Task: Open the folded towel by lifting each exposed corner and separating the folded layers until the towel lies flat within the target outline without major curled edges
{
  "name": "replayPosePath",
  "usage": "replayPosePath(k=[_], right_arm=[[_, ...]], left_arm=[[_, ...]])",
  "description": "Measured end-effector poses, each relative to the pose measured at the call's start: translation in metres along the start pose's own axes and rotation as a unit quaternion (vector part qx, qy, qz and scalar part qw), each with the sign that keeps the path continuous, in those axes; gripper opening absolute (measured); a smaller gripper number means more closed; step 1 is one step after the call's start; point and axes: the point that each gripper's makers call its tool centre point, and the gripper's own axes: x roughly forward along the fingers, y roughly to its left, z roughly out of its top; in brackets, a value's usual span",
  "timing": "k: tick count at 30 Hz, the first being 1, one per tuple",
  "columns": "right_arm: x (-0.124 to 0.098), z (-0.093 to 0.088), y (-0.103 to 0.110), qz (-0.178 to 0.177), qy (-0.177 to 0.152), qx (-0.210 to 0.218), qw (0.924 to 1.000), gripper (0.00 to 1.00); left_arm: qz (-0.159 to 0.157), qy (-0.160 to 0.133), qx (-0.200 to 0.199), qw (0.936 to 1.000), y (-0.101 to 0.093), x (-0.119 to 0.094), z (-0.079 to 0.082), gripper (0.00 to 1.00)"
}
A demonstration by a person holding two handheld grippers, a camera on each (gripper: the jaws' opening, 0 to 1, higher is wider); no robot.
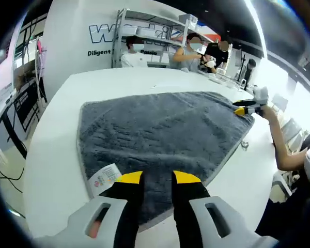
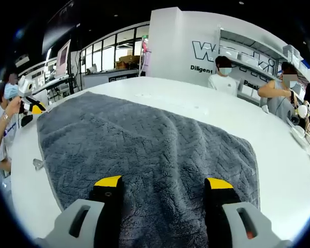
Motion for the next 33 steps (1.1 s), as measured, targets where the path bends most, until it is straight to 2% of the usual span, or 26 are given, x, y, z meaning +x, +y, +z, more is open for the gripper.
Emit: replayPosePath(k=[3,5,9,12,15,18,22,30,33], right_arm=[[0.001,0.001,0.003,0.009,-0.002,0.002,1.0,0.62],[0.003,0.002,0.005,0.009,0.001,-0.005,0.9999,0.62],[0.004,0.0,0.007,0.01,0.007,-0.013,0.9998,0.62],[0.006,-0.001,0.008,0.011,0.01,-0.015,0.9998,0.62],[0.007,-0.002,0.008,0.01,0.015,-0.018,0.9997,0.62],[0.008,-0.005,0.008,0.012,0.019,-0.016,0.9996,0.62],[0.008,-0.005,0.009,0.012,0.019,-0.018,0.9996,0.61],[0.006,-0.005,0.011,0.01,0.019,-0.023,0.9995,0.61],[0.006,-0.005,0.011,0.01,0.019,-0.022,0.9995,0.61]], left_arm=[[-0.014,0.006,0.012,0.9998,-0.016,0.008,-0.005,0.2],[-0.037,0.012,0.021,0.999,-0.032,0.014,-0.009,0.2],[-0.064,-0.005,0.016,0.9978,-0.061,0.027,-0.004,0.2],[-0.091,-0.017,0.034,0.9952,-0.089,0.037,0.004,0.2],[-0.123,-0.015,0.044,0.9913,-0.115,0.045,0.008,0.2],[-0.127,-0.011,0.064,0.9897,-0.131,0.055,0.011,0.2],[-0.106,0.004,0.093,0.99,-0.132,0.069,0.009,0.2],[-0.11,0.024,0.104,0.9881,-0.136,0.085,0.001,0.18],[-0.105,0.027,0.104,0.9887,-0.132,0.087,0.0,0.13]])
